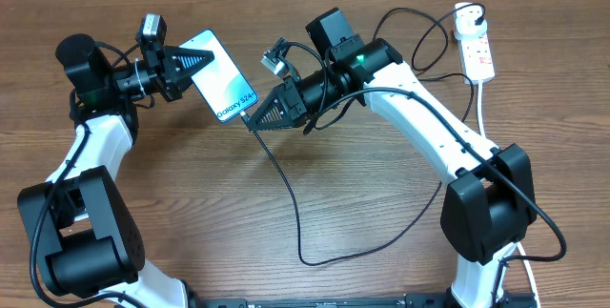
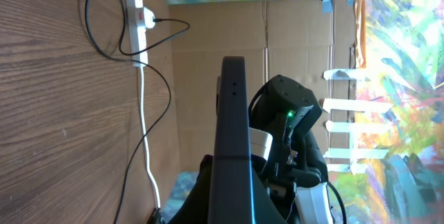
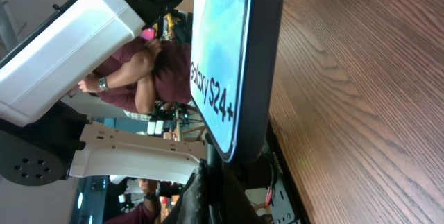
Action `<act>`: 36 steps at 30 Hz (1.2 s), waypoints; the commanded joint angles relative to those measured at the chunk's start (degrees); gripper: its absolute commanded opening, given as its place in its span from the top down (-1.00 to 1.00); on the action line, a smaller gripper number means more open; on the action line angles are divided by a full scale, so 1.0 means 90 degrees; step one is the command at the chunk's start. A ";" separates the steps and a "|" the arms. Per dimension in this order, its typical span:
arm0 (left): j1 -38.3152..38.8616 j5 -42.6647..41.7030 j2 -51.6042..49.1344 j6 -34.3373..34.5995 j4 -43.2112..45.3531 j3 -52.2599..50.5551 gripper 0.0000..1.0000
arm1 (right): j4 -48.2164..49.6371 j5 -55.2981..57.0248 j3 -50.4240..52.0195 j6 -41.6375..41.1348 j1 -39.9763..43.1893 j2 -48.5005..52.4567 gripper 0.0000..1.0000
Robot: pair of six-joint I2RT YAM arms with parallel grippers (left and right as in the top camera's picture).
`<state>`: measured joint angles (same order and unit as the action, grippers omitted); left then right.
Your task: Plug charger to phone and switch on socket
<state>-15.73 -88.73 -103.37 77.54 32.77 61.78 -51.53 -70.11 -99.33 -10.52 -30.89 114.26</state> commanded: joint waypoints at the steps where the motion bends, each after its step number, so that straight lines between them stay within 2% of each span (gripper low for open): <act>1: 0.0044 -0.0199 -0.0015 -0.0223 0.0051 0.0107 0.92 | 0.0100 -0.0211 -0.0180 -0.0024 -0.0034 -0.0231 0.93; 18: 0.0041 -0.0199 -0.0015 -0.0236 0.0051 0.0107 0.91 | -0.0015 0.0211 -0.0180 -0.0165 -0.0029 -0.0231 0.93; 36: 0.0044 -0.0199 -0.0015 -0.0240 0.0051 0.0107 0.92 | 0.0068 0.0039 -0.0180 -0.0168 -0.0027 -0.0228 0.93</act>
<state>-15.73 -89.03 -103.37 76.44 32.77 61.78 -51.03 -68.25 -99.33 -12.01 -30.89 114.26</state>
